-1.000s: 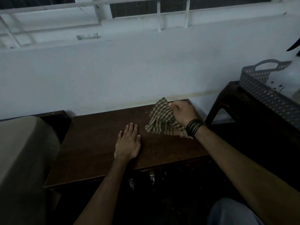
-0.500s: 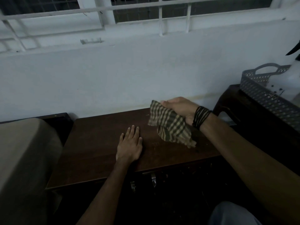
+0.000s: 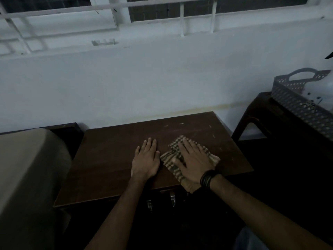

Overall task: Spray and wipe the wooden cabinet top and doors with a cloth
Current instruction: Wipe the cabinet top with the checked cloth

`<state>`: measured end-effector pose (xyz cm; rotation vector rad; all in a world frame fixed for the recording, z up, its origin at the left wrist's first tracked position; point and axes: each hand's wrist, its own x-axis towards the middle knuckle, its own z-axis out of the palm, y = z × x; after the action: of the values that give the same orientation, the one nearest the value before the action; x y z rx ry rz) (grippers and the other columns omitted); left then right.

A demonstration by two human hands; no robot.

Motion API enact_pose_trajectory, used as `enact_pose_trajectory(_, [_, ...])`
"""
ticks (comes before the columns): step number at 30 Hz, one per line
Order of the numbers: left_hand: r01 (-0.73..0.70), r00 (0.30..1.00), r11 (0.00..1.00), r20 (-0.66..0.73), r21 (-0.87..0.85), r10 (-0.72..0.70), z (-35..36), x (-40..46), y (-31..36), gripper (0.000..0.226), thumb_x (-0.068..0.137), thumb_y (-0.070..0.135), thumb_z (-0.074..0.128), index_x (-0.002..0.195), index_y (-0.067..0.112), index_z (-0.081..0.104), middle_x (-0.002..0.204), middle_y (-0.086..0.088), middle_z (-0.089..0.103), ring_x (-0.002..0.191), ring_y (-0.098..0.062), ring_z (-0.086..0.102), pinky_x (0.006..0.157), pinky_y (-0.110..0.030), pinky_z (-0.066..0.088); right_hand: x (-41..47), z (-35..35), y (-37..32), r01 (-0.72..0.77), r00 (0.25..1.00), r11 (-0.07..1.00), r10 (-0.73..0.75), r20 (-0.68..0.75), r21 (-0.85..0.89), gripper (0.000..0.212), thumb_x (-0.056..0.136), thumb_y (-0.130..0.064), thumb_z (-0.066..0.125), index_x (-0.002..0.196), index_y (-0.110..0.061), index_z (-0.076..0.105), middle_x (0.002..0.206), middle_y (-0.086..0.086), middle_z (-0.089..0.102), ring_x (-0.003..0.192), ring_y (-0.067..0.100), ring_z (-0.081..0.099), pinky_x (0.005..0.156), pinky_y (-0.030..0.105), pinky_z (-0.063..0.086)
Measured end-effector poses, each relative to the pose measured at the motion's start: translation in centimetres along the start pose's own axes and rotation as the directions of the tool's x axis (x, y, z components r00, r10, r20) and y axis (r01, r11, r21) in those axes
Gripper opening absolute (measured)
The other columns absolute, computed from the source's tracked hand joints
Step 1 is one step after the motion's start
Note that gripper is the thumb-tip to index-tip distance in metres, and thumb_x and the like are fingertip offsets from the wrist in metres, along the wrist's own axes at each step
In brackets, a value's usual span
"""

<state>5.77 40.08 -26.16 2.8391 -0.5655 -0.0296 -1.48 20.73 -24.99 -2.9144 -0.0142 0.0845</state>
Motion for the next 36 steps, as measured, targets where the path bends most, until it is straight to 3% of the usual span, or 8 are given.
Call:
enact_pose_trajectory(3, [-0.016, 1.0, 0.997, 0.013, -0.072, 0.017, -0.7, 0.4, -0.8, 0.054, 0.108, 0.033, 0.028, 0.159, 0.018, 0.017, 0.167, -0.002, 0.01, 0.154, -0.017, 0.007, 0.123, -0.035, 0.005, -0.8, 0.8, -1.1, -0.004, 1.0, 1.0, 0.004, 0.021, 0.025, 0.088, 0.085, -0.078, 0.003, 0.158, -0.031, -0.005, 0.166, 0.002, -0.012, 0.153, 0.025, -0.011, 0.123, 0.047, -0.006])
enact_pose_trajectory(6, [0.05, 0.998, 0.996, -0.023, -0.078, -0.052, -1.4, 1.4, -2.5, 0.054, 0.107, 0.03, 0.03, 0.158, 0.014, 0.021, 0.165, -0.008, 0.017, 0.153, -0.022, 0.013, 0.123, -0.037, 0.011, -0.6, 1.1, -1.5, 0.054, 0.999, 0.998, -0.054, 0.004, -0.036, 0.076, 0.092, -0.069, 0.004, 0.158, -0.031, -0.003, 0.166, 0.004, -0.009, 0.153, 0.026, -0.009, 0.123, 0.048, -0.004])
enact_pose_trajectory(10, [0.077, 0.997, 0.997, -0.026, 0.019, -0.077, -1.1, 2.2, -3.3, 0.055, 0.107, 0.031, 0.026, 0.158, 0.013, 0.017, 0.166, -0.008, 0.011, 0.154, -0.022, 0.008, 0.123, -0.039, 0.008, 3.1, 1.2, -1.6, 0.077, 0.997, 0.996, -0.079, -0.026, -0.049, 0.059, 0.105, -0.051, 0.011, 0.159, -0.03, 0.002, 0.167, 0.001, -0.005, 0.153, 0.022, -0.006, 0.123, 0.045, -0.002])
enact_pose_trajectory(16, [0.133, 0.991, 0.989, -0.035, 0.06, -0.131, -0.8, 2.2, -3.2, 0.058, 0.107, 0.036, 0.018, 0.159, 0.013, 0.009, 0.167, -0.005, 0.005, 0.154, -0.019, 0.001, 0.124, -0.042, 0.003, 7.4, 0.8, -2.1, 0.062, 0.998, 0.998, -0.061, 0.026, -0.026, 0.073, 0.098, -0.068, 0.014, 0.158, -0.03, -0.003, 0.166, -0.002, -0.012, 0.153, 0.025, -0.01, 0.122, 0.05, -0.006])
enact_pose_trajectory(21, [0.142, 0.989, 0.987, -0.057, 0.076, -0.138, -0.3, 2.4, -3.2, 0.058, 0.106, 0.034, 0.018, 0.159, 0.012, 0.01, 0.167, -0.005, 0.006, 0.154, -0.019, 0.002, 0.125, -0.042, 0.006, 5.2, 1.6, -2.9, 0.179, 0.984, 0.983, -0.179, 0.008, -0.028, 0.065, 0.101, -0.06, 0.012, 0.158, -0.033, -0.003, 0.166, -0.005, -0.012, 0.152, 0.02, -0.013, 0.122, 0.049, -0.005])
enact_pose_trajectory(26, [0.126, 0.992, 0.985, -0.039, 0.116, -0.122, -0.2, 2.4, -3.4, 0.069, 0.096, 0.039, 0.006, 0.159, 0.013, 0.006, 0.167, -0.005, 0.002, 0.154, -0.019, -0.001, 0.124, -0.041, 0.004, 10.4, 1.2, -4.0, 0.268, 0.963, 0.963, -0.267, 0.014, -0.043, 0.057, 0.105, -0.05, 0.015, 0.158, -0.034, 0.001, 0.166, -0.006, -0.007, 0.153, 0.017, -0.009, 0.122, 0.052, -0.003])
enact_pose_trajectory(31, [0.127, 0.991, 0.985, -0.055, 0.116, -0.121, -0.1, 2.5, -3.8, 0.058, 0.106, 0.038, 0.015, 0.159, 0.016, 0.004, 0.167, -0.001, 0.0, 0.154, -0.015, -0.003, 0.124, -0.039, 0.003, 15.0, 0.9, -3.0, 0.182, 0.983, 0.983, -0.182, 0.019, -0.032, 0.058, 0.105, -0.05, 0.016, 0.158, -0.033, 0.004, 0.167, -0.006, -0.004, 0.153, 0.017, -0.005, 0.122, 0.051, -0.001])
enact_pose_trajectory(36, [0.136, 0.99, 0.985, -0.043, 0.107, -0.132, 0.0, 2.4, -3.8, 0.058, 0.106, 0.04, 0.014, 0.16, 0.019, 0.003, 0.167, 0.0, 0.0, 0.154, -0.015, -0.002, 0.125, -0.039, 0.002, 15.3, -0.5, 3.5, -0.041, 0.999, 0.999, 0.041, -0.032, -0.01, 0.058, 0.105, -0.05, 0.015, 0.159, -0.03, 0.004, 0.167, -0.005, -0.004, 0.153, 0.019, -0.004, 0.122, 0.051, -0.002])
